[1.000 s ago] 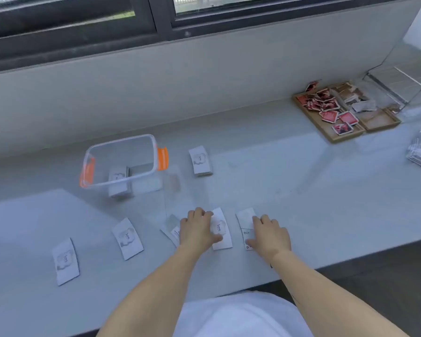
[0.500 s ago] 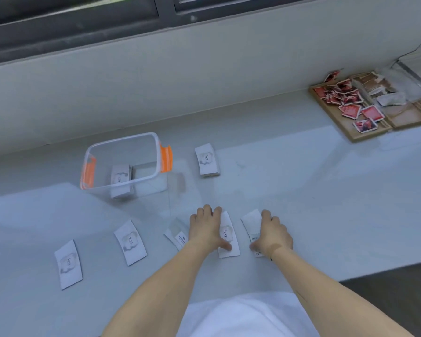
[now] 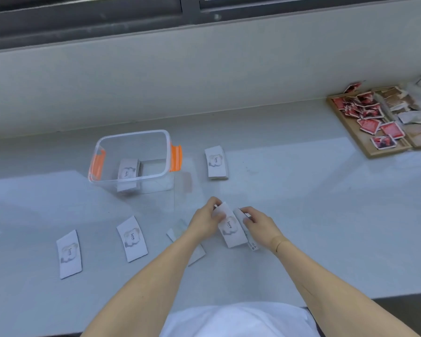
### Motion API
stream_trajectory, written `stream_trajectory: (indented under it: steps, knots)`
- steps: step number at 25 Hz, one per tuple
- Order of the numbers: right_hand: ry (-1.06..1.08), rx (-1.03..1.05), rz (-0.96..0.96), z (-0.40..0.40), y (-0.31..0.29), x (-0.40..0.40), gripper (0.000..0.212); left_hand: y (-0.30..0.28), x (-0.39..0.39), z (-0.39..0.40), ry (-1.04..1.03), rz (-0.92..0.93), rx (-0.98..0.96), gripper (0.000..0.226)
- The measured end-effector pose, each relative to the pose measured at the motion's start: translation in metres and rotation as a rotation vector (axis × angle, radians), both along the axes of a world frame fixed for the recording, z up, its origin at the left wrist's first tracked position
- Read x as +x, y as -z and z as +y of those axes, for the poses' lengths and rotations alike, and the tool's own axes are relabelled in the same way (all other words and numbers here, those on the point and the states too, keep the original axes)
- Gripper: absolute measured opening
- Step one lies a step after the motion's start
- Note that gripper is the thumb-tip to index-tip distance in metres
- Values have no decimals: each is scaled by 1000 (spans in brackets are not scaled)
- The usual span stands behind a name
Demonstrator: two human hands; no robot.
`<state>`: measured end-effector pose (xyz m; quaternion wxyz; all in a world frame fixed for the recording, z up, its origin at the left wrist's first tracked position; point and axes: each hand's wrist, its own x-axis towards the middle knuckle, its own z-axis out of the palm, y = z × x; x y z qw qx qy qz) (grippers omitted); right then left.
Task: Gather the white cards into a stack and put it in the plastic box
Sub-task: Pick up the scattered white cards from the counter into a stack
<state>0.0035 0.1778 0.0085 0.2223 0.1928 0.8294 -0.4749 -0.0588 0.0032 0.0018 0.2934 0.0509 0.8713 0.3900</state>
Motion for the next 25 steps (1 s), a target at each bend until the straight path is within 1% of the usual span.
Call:
stream_trajectory:
  steps: [2,4,6,10,12,14,16,19,22,25]
  knots:
    - [-7,-59,12,-4,-4,-2,29,1,5,1,25,7,-14,11]
    - [-72,-65,18,-8,-8,-4,36,3,10,1,87,29,-65,13]
    - [-148,49,60,-13,-9,-7,41,5,16,4,143,66,-112,18]
    - [-296,306,173,-25,-4,-8,51,8,24,4,185,150,-198,28]
    - [-361,431,263,-30,-1,-8,58,11,25,1,181,211,-229,29]
    - [-423,539,354,-32,4,-9,59,13,23,-2,141,299,-251,27]
    - [-484,599,371,-36,10,-7,57,18,22,-8,165,383,-327,27]
    - [-527,694,358,-38,20,1,54,26,25,-12,254,434,-435,29]
    - [-516,745,383,-41,26,5,51,28,23,-19,316,469,-424,29]
    - [-512,746,387,-43,26,7,51,24,11,-47,460,479,-401,41]
